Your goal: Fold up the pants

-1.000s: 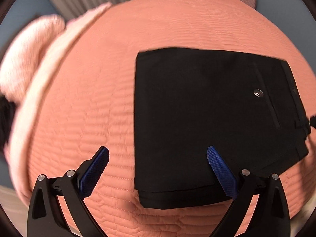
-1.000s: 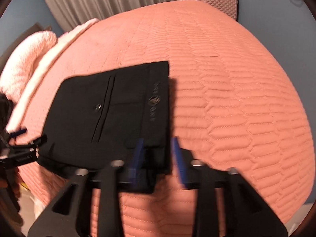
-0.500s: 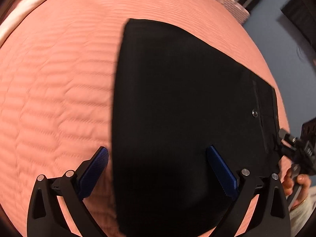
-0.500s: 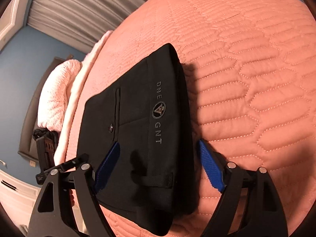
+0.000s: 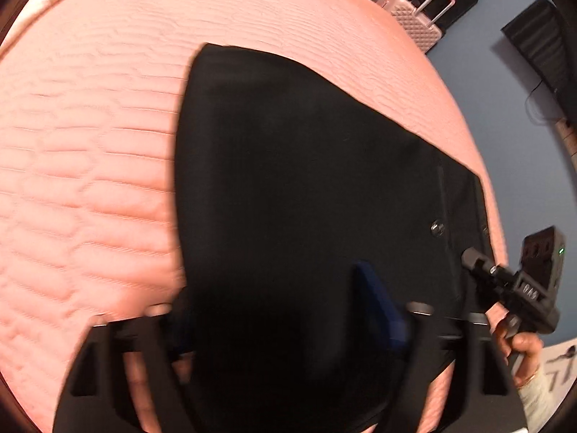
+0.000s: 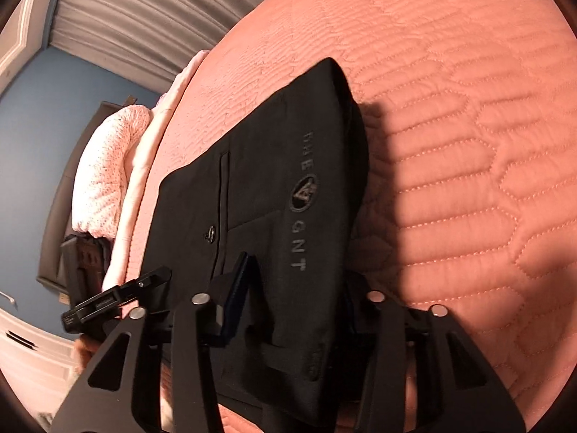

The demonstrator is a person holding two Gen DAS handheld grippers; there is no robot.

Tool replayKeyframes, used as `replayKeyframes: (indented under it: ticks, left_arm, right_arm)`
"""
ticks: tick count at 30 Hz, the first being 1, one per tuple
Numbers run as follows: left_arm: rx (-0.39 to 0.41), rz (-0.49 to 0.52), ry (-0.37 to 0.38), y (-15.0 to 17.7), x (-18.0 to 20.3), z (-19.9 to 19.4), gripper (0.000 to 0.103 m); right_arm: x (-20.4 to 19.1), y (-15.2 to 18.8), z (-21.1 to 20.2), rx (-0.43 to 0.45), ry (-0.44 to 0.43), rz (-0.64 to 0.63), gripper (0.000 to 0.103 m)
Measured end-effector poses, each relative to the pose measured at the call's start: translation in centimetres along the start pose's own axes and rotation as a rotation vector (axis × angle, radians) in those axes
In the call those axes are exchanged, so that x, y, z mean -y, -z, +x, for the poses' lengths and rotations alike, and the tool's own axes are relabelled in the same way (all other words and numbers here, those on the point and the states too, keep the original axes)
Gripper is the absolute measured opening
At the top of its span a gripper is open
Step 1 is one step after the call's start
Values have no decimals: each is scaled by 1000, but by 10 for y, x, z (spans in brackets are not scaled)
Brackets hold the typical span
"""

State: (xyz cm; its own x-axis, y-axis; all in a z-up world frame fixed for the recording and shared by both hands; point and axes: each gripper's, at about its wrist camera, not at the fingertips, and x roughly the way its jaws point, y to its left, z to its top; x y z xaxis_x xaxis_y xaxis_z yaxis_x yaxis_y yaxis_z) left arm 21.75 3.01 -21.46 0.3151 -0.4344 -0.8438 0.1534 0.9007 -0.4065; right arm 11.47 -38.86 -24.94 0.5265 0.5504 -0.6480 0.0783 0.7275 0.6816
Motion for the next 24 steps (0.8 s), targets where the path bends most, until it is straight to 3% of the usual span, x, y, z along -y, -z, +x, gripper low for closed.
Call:
replayKeyframes:
  ticks: [1,3,4,5,6,7,8,9,12,15,22,24]
  left_arm:
    - [-1,15,-26,0,6,3,91]
    - [1,97,-151,6,28,11,88]
    - [17,106,-162,8,30,7,76]
    - [27,91,-152,8,26,0,67]
    - [38,56,-128,9,19,-9,42]
    - [51,-15,-54,9,3,-20,24]
    - [47,-70,17,11,-9,-27,22]
    - [44,-94,42,12,-15,-30,21]
    - [50,-63,18,21,-13,-33,22]
    - [56,-116,28,13,-19,-29,38]
    - [51,-267,293,13,-61,-7,66]
    - [67,-263,301,14,-66,-8,62]
  right_arm:
    - [0,0,-2,1,-2,4,35]
    - [-1,0,-4,1,0,-2,29]
    - [-2,0,-5,4,1,-3,27]
    - [-4,1,-7,5,5,-5,26]
    - [-4,1,-8,3,13,-12,26]
    - [-5,1,-7,0,22,-16,26]
    - [-4,1,-8,-2,26,-20,26]
    - [-5,1,-8,-2,25,-21,26]
    - [-5,2,-8,-4,23,-26,26]
    - [1,0,-6,-11,4,5,28]
    - [22,-4,-2,-27,-70,98,36]
    - [25,-3,0,-18,-84,107,36]
